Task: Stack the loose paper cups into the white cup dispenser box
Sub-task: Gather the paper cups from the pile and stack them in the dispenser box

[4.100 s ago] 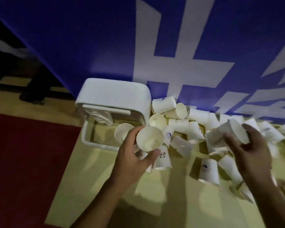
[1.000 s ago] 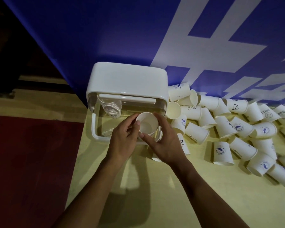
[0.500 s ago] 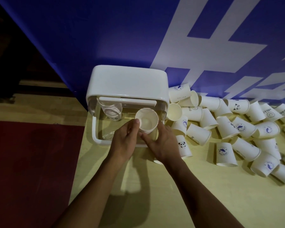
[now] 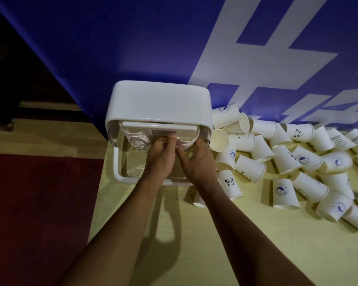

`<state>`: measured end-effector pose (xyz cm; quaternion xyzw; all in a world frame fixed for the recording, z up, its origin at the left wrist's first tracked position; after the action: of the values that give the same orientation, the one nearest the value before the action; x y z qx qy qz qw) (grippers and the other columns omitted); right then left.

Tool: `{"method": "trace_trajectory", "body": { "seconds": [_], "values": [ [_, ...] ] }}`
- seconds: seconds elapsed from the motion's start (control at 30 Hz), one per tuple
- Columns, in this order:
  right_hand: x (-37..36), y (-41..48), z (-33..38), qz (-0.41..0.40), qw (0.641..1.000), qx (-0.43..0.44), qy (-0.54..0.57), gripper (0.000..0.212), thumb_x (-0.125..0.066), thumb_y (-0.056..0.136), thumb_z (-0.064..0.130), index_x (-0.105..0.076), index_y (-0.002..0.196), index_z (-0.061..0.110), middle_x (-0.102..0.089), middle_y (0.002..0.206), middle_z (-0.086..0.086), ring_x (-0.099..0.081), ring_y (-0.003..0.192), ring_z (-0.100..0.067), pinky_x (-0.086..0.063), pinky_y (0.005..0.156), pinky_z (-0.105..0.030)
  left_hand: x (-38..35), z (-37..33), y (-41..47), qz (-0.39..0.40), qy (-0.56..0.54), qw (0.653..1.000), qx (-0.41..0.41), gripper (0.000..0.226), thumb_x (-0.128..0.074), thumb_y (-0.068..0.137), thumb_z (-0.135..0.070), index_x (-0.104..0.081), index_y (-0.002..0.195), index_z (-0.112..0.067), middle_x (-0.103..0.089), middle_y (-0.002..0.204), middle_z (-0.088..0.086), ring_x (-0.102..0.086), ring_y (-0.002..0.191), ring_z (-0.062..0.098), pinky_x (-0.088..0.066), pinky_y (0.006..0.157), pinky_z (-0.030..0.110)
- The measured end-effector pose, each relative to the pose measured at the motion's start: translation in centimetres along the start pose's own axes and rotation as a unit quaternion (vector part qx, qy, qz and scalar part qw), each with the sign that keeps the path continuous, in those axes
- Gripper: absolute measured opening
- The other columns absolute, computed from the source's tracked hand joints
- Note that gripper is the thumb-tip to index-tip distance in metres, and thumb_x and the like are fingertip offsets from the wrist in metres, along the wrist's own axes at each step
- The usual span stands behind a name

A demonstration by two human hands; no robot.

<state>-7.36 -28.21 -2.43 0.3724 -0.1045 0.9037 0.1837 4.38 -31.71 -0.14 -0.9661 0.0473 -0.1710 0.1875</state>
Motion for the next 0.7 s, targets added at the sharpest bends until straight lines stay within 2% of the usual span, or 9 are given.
{"method": "trace_trajectory", "body": {
  "seconds": [0.13, 0.2, 0.27, 0.33, 0.4, 0.5, 0.57, 0.63, 0.7],
  "values": [
    [0.1, 0.3, 0.3, 0.008, 1.000, -0.014, 0.001, 0.078, -0.050, 0.088, 0.076, -0.052, 0.138, 0.016, -0.068, 0.126, -0.006, -0.066, 0.112, -0.030, -0.056, 0.087, -0.042, -0.1, 0.4, 0.4, 0.003, 0.003, 1.000, 0.001, 0.046, -0.044, 0.107, -0.053, -0.071, 0.091, -0.018, -0.069, 0.089, -0.011, -0.060, 0.085, 0.001, -0.040, 0.066, 0.021],
    [0.4, -0.3, 0.5, 0.022, 1.000, -0.015, 0.008, 0.075, -0.057, 0.088, 0.073, -0.051, 0.139, 0.019, -0.068, 0.128, -0.005, -0.066, 0.114, -0.028, -0.056, 0.087, -0.039, 0.0, 0.3, 0.0, 0.011, 0.008, 1.000, 0.002, 0.048, -0.042, 0.106, -0.056, -0.070, 0.093, -0.019, -0.068, 0.092, -0.010, -0.061, 0.090, 0.003, -0.039, 0.068, 0.022],
    [1.3, -1.8, 0.2, 0.034, 0.999, -0.010, 0.021, 0.071, -0.063, 0.091, 0.065, -0.047, 0.144, 0.020, -0.071, 0.123, -0.004, -0.070, 0.106, -0.027, -0.057, 0.083, -0.039, 0.5, 0.3, -0.9, 0.020, 0.008, 1.000, -0.009, 0.046, -0.039, 0.106, -0.060, -0.070, 0.097, -0.027, -0.068, 0.096, -0.013, -0.060, 0.093, 0.000, -0.041, 0.071, 0.023],
    [3.1, -4.0, -0.2, 0.041, 0.999, -0.011, 0.026, 0.072, -0.064, 0.093, 0.060, -0.044, 0.151, 0.022, -0.073, 0.123, -0.002, -0.073, 0.094, -0.019, -0.060, 0.081, -0.040, 1.2, 0.7, -2.8, 0.017, 0.000, 0.999, -0.035, 0.033, -0.039, 0.106, -0.059, -0.066, 0.108, -0.040, -0.067, 0.106, -0.017, -0.060, 0.098, -0.002, -0.047, 0.079, 0.026],
    [5.7, -6.1, -1.4, 0.032, 0.999, -0.024, 0.028, 0.064, -0.066, 0.095, 0.055, -0.051, 0.148, 0.022, -0.071, 0.129, 0.003, -0.072, 0.090, -0.008, -0.061, 0.082, -0.039, 1.8, 1.8, -5.5, -0.010, -0.001, 0.998, -0.064, 0.036, -0.047, 0.104, -0.058, -0.063, 0.129, -0.037, -0.066, 0.129, -0.014, -0.060, 0.113, 0.002, -0.049, 0.095, 0.028],
    [10.5, -7.9, -4.5, -0.002, 0.997, -0.058, 0.050, 0.053, -0.070, 0.094, 0.045, -0.059, 0.142, 0.024, -0.072, 0.117, 0.012, -0.067, 0.082, 0.006, -0.061, 0.079, -0.031, 0.7, 2.5, -9.2, -0.016, 0.043, 0.990, -0.130, 0.059, -0.052, 0.094, -0.065, -0.060, 0.138, -0.027, -0.063, 0.137, -0.011, -0.060, 0.123, 0.006, -0.049, 0.098, 0.026],
    [13.7, -8.0, -7.3, -0.025, 0.994, -0.090, 0.049, 0.053, -0.071, 0.094, 0.044, -0.059, 0.142, 0.024, -0.070, 0.114, 0.016, -0.065, 0.081, 0.013, -0.058, 0.077, -0.023, -1.9, 1.6, -10.3, 0.027, 0.084, 0.980, -0.176, 0.064, -0.051, 0.090, -0.064, -0.061, 0.137, -0.022, -0.063, 0.135, -0.009, -0.061, 0.120, 0.008, -0.048, 0.096, 0.024],
    [16.8, -7.8, -10.0, -0.046, 0.992, -0.110, 0.036, 0.053, -0.070, 0.095, 0.044, -0.059, 0.142, 0.023, -0.071, 0.119, 0.012, -0.062, 0.081, 0.016, -0.050, 0.072, -0.009, -5.5, -0.1, -10.6, 0.085, 0.121, 0.965, -0.215, 0.065, -0.052, 0.088, -0.063, -0.058, 0.139, -0.023, -0.060, 0.133, -0.013, -0.057, 0.117, 0.004, -0.045, 0.091, 0.014],
    [19.9, -7.7, -12.6, -0.075, 0.990, -0.118, 0.030, 0.049, -0.068, 0.096, 0.044, -0.060, 0.140, 0.022, -0.072, 0.117, 0.011, -0.062, 0.083, 0.018, -0.044, 0.068, -0.002, -9.4, -1.8, -10.0, 0.119, 0.160, 0.948, -0.248, 0.067, -0.054, 0.085, -0.061, -0.056, 0.141, -0.025, -0.058, 0.136, -0.012, -0.054, 0.119, 0.006, -0.047, 0.092, 0.021]
  ]
}}
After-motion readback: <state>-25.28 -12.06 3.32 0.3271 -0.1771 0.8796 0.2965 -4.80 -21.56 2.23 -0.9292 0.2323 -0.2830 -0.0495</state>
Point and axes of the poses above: each hand's wrist, its own y-axis towards the middle knuckle, its own x-axis out of the back of the hand, z = x × y, the point moved 2 cm from there along y, towards the middle knuckle
